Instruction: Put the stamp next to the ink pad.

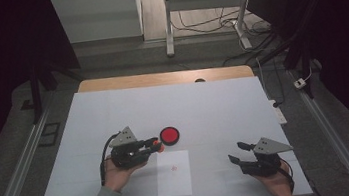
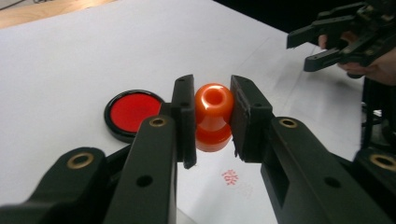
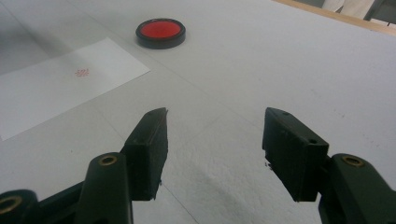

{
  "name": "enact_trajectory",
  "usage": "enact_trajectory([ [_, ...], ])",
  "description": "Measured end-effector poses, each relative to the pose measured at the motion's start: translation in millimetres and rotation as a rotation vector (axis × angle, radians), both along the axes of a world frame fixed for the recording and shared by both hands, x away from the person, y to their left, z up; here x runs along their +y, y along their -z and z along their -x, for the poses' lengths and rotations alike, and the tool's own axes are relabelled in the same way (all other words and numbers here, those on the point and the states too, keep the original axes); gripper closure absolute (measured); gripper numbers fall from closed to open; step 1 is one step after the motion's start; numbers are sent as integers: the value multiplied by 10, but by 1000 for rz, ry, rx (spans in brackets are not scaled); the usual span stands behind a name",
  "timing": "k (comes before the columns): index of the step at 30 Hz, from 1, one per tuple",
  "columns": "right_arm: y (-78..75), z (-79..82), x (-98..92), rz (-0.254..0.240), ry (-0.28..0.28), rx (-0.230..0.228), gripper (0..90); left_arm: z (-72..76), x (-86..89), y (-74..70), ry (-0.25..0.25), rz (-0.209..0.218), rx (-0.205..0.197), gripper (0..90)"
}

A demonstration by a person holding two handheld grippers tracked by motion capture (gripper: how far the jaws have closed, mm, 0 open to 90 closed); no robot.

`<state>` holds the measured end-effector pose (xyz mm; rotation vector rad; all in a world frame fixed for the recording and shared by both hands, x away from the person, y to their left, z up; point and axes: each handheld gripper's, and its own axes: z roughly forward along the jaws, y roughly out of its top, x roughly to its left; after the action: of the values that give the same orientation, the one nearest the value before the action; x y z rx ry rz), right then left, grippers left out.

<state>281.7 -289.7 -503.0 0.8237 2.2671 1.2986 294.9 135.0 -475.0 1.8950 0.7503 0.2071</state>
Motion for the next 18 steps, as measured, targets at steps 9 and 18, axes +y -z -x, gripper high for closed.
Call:
enact_trajectory([
  [9,-8,-1,-2,-2,8,-7,401,-70,34,41,-26,-11,8,717],
  [18,-4,-14,2,-4,5,-7,399,-229,64,108,-68,-35,28,716],
])
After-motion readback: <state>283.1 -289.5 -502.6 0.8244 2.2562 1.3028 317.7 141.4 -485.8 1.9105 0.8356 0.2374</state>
